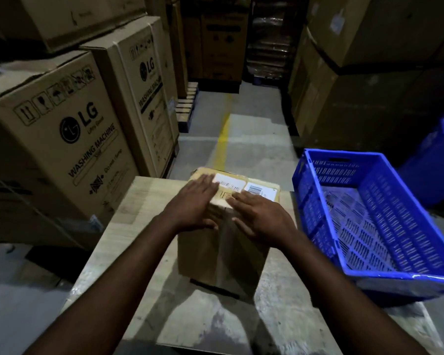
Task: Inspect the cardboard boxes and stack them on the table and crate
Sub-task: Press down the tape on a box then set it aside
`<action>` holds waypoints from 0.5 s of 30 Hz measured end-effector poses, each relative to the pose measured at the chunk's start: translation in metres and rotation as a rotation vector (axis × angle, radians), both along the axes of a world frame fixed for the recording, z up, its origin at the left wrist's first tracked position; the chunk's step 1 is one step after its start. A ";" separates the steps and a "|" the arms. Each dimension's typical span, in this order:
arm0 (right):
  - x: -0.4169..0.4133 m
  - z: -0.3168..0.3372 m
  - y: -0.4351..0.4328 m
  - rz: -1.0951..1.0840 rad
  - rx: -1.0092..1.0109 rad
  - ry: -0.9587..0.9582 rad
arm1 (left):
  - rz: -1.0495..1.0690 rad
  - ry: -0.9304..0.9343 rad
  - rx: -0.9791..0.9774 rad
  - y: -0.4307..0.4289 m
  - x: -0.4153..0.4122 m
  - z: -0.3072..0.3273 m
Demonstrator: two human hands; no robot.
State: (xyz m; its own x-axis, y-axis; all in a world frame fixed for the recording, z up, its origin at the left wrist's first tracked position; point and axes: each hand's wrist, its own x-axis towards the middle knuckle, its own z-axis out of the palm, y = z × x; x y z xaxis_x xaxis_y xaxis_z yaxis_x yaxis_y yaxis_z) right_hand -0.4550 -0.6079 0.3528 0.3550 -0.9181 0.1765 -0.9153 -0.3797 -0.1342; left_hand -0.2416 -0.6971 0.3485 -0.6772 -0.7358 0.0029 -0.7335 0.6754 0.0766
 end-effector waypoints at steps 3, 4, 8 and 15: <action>-0.003 -0.003 0.013 0.010 -0.038 -0.106 | 0.045 -0.049 -0.098 0.024 -0.003 -0.005; -0.001 -0.005 0.016 -0.016 -0.048 -0.155 | 0.072 -0.052 -0.120 0.032 -0.003 -0.008; 0.010 -0.016 0.017 -0.266 0.042 -0.198 | 0.152 -0.026 -0.095 0.068 0.002 -0.024; 0.021 -0.041 0.040 -0.330 0.062 0.011 | 0.125 0.030 0.062 0.075 0.009 -0.011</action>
State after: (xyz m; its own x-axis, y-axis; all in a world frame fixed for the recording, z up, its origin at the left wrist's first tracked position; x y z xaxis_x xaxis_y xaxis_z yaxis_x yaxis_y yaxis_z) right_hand -0.4342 -0.5676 0.3115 0.0388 -0.9926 0.1149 -0.9891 -0.0545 -0.1367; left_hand -0.2322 -0.6218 0.3370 -0.5802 -0.8141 -0.0262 -0.8086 0.5719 0.1380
